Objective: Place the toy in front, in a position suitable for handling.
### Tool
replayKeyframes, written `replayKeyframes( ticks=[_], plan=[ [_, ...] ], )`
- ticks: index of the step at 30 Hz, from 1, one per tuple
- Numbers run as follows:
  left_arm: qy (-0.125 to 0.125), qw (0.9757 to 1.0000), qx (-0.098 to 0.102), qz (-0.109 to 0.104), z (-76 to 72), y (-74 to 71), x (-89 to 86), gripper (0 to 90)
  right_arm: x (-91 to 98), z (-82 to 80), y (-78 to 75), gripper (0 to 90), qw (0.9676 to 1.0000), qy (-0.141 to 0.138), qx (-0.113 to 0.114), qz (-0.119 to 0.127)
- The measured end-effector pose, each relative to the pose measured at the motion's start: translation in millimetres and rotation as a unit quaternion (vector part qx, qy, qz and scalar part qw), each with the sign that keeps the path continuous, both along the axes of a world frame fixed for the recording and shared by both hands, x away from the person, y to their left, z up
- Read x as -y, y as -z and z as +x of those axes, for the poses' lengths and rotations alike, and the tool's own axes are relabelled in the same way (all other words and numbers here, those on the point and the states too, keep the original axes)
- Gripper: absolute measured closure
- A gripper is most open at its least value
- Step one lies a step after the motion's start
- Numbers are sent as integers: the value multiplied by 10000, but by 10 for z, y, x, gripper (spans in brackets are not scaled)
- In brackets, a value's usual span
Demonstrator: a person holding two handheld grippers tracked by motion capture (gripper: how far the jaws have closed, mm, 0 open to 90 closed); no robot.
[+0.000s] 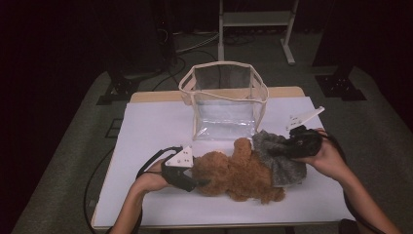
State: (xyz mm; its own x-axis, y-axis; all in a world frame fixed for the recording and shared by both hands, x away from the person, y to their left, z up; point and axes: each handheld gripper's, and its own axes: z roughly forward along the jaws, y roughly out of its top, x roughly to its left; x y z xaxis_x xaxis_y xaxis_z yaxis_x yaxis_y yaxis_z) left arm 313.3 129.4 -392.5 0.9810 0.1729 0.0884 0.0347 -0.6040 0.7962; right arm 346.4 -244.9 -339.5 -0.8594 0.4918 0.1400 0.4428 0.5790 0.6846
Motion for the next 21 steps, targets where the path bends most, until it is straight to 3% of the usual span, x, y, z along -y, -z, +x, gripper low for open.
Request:
replayKeyframes(
  ticks=[5, 9, 15, 21],
  plan=[
    [-12, 10000, 37, -5, 4, 5, -6, 335, -339, 17, 28, 742, 9992, -377, 36, 146],
    [-23, 10000, 35, -31, 11, 11, -22, 332, -390, 11, 30, 742, 9990, -422, 44, 169],
    [1, 10000, -9, -55, 11, 18, -26, 335, -47, 81, 123, 742, 9995, 13, -54, 299],
    [93, 10000, -21, -4, 5, 23, -42, 335, 301, 202, 210, 742, 9977, 539, -155, 393]
  ],
)
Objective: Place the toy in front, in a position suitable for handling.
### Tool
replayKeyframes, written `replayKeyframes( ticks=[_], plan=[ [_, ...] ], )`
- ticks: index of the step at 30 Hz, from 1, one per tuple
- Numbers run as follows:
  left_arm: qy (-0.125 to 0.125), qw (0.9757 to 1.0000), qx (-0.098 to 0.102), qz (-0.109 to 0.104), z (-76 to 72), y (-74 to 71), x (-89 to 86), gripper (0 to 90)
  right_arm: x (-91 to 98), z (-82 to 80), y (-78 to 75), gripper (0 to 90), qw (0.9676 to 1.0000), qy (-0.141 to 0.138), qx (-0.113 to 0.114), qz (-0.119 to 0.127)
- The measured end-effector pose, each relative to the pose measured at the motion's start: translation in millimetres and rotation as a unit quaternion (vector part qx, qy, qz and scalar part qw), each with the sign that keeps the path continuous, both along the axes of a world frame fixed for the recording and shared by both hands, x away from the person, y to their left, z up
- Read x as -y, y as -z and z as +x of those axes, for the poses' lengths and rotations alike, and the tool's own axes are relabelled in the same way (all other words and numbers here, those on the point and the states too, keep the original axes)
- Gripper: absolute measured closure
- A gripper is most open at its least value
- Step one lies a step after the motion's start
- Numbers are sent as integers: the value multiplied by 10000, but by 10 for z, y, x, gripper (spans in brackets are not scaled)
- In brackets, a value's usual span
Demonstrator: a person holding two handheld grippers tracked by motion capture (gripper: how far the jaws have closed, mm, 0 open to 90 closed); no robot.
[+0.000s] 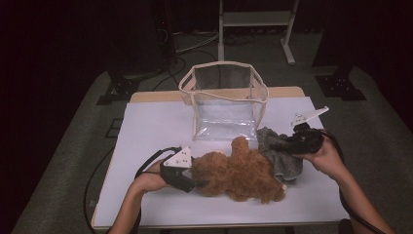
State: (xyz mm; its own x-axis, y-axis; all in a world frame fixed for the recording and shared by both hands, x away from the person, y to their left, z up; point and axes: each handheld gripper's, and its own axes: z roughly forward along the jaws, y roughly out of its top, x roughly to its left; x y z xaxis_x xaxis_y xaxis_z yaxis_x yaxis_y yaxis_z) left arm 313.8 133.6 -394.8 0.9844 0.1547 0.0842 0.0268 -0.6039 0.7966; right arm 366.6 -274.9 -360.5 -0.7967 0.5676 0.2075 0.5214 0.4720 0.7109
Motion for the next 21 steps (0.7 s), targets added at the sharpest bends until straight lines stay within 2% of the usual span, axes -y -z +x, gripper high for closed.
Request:
replayKeyframes(
  ticks=[2, 6, 11, 12, 14, 18, 21],
  plan=[
    [-3, 10000, -10, 5, 0, 0, 3, 335, 53, 33, 33, 741, 9999, 103, -46, 5],
    [41, 10000, -19, 51, -10, -2, 2, 335, 52, 96, 42, 741, 9998, 138, -117, 55],
    [135, 9999, -40, 69, -30, 6, -19, 335, -85, 196, 30, 742, 9999, 56, -109, 101],
    [149, 9998, -70, 57, -36, 7, -26, 337, -154, 178, 13, 743, 9999, -42, -56, 94],
    [204, 9997, -69, 82, -33, 7, -44, 339, -174, 161, 2, 743, 9999, -77, -30, 91],
    [209, 9997, -80, 95, -37, 2, -52, 338, -244, 1, -92, 745, 9995, -288, 89, 121],
    [166, 9998, -67, 113, -35, -10, -37, 281, -319, -144, -131, 745, 9981, -595, 143, 110]
  ],
)
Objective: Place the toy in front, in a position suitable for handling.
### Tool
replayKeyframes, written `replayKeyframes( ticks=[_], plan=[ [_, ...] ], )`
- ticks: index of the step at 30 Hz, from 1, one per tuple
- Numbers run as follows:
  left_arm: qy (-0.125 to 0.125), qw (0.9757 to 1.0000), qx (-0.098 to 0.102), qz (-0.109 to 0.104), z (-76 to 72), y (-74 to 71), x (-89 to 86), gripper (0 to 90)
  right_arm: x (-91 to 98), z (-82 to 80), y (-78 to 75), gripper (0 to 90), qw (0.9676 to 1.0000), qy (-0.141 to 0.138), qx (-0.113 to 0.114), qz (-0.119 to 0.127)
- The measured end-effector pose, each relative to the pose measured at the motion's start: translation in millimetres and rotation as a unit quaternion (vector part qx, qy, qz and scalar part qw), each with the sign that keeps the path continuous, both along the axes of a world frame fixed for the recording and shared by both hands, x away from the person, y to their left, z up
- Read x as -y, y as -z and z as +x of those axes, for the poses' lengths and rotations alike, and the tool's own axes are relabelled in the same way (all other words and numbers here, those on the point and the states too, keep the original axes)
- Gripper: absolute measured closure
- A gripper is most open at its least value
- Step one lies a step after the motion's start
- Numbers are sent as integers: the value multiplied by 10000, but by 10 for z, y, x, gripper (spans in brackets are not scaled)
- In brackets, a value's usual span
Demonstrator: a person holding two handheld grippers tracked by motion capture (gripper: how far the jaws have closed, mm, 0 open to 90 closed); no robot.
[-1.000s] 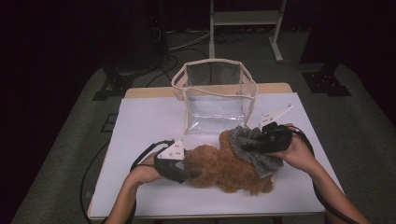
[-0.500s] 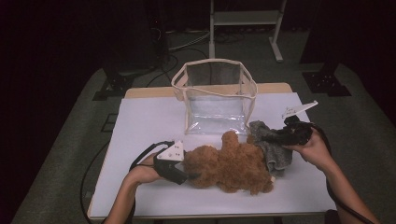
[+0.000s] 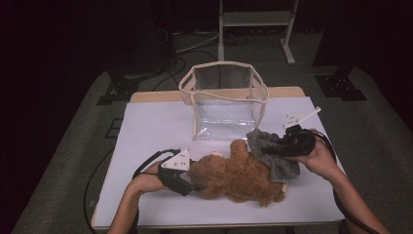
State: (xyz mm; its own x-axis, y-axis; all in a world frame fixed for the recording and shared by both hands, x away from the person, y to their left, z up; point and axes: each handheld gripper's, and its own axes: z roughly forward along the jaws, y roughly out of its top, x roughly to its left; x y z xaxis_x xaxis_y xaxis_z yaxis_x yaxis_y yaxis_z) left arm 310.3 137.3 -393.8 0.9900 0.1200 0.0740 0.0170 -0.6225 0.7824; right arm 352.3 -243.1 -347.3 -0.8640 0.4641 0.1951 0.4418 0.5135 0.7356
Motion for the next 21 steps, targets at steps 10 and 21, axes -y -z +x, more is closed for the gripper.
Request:
replayKeyframes(
  ticks=[10, 21],
  plan=[
    [-303, 9995, -73, 66, 107, -31, 201, 64, -153, -276, 103, 752, 9980, -595, -206, -102],
    [-314, 9992, 178, 140, -20, -3, 190, 243, -267, -319, 68, 750, 9979, -637, -51, -71]
  ],
)
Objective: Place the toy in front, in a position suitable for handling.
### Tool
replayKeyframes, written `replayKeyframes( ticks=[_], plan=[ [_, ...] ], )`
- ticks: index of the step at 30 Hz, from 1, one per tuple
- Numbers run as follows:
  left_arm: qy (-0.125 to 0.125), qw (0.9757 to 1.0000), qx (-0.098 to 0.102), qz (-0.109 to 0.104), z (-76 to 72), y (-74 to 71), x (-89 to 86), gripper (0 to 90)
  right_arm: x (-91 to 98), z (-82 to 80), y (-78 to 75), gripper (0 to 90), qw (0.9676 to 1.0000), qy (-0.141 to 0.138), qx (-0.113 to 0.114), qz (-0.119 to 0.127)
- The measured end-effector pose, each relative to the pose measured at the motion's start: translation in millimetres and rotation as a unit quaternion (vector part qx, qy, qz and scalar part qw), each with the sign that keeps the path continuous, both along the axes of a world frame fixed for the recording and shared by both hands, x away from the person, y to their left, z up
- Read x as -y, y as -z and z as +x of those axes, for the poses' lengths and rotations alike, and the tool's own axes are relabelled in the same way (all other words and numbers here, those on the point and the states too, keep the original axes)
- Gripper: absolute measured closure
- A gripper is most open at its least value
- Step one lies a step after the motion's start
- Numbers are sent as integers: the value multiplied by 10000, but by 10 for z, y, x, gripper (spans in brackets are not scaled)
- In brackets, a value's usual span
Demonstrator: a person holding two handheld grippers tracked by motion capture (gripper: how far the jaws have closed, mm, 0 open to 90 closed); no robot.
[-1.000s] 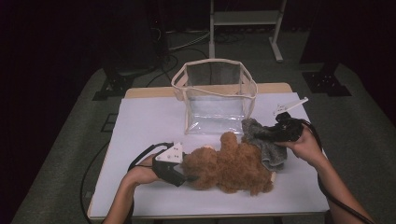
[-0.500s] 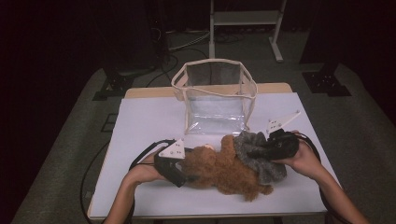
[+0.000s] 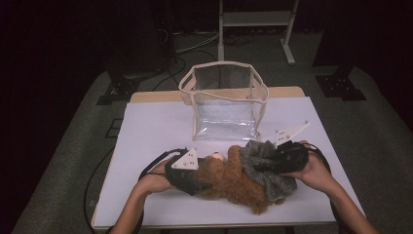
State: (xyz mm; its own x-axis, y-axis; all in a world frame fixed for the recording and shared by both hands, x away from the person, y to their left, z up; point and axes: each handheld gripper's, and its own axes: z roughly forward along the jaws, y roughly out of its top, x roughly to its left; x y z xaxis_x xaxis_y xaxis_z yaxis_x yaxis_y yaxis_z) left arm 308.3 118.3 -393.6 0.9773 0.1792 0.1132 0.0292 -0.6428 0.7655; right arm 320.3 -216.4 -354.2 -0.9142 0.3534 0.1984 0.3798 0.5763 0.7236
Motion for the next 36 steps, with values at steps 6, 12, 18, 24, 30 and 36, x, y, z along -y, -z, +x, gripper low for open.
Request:
replayKeyframes(
  ticks=[6, 12, 18, 24, 30, 36],
  plan=[
    [-104, 9999, 14, -95, 14, -1, -11, 243, -72, 34, 9, 749, 10000, 27, 83, 31],
    [-206, 9992, -65, -338, 53, -56, 0, 292, 223, 21, 49, 750, 9991, 405, 54, 100],
    [-259, 9995, -66, -190, 109, -132, 120, 302, 329, -79, -252, 750, 9977, 491, 430, 184],
    [-162, 9998, 27, -80, 138, -201, 227, 305, -84, -55, -454, 748, 9977, 35, 662, 139],
    [-118, 9999, 46, -23, 140, -179, 229, 304, -653, 140, -255, 745, 9971, -327, 617, -313],
    [-196, 9993, -85, -322, 195, -39, 84, 217, -524, 270, 13, 754, 9986, -128, 235, -455]
  ],
)
